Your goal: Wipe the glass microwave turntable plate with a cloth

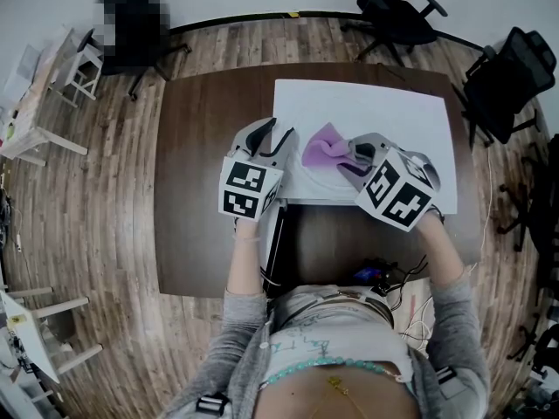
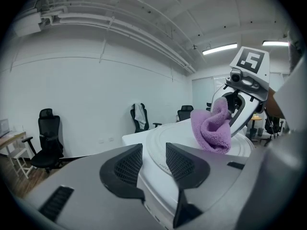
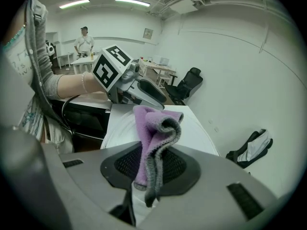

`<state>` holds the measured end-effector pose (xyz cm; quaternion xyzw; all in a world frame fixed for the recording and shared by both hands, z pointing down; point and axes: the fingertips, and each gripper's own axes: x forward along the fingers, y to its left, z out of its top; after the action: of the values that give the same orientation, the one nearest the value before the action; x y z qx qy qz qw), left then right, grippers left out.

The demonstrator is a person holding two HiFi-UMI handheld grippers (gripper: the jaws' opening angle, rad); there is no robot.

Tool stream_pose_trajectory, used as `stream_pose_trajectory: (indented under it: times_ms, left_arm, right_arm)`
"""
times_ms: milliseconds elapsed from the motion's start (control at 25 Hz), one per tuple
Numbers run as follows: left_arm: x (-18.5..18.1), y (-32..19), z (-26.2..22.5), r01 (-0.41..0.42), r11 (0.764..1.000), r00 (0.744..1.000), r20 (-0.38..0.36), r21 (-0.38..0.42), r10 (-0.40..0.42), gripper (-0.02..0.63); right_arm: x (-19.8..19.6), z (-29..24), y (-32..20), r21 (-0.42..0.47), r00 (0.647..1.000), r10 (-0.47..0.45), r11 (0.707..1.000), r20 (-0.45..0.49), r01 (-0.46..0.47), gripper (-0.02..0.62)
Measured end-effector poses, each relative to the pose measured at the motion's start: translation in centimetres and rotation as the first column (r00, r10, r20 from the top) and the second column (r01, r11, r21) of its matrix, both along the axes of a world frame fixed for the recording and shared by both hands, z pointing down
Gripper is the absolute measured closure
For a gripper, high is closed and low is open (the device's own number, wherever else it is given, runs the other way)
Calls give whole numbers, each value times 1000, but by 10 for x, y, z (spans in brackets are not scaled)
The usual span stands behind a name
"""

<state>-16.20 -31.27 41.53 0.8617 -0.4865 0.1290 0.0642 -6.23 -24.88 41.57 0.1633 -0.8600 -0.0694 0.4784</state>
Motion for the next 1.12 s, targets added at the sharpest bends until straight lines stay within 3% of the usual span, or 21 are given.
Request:
stream_pose_trajectory:
  times_ms: [560,1120]
  left_arm:
    - [-1,0,0,-12,1000,1000,-8,4,12,452]
    - [-3,-1,2,-15,1000,1000,-17,6,15,453]
  right_arm:
    - [-30,-1,-20,3,999,-37,999,17,37,497]
    - [-36,1,-70,16,999,26,1000,39,-26,497]
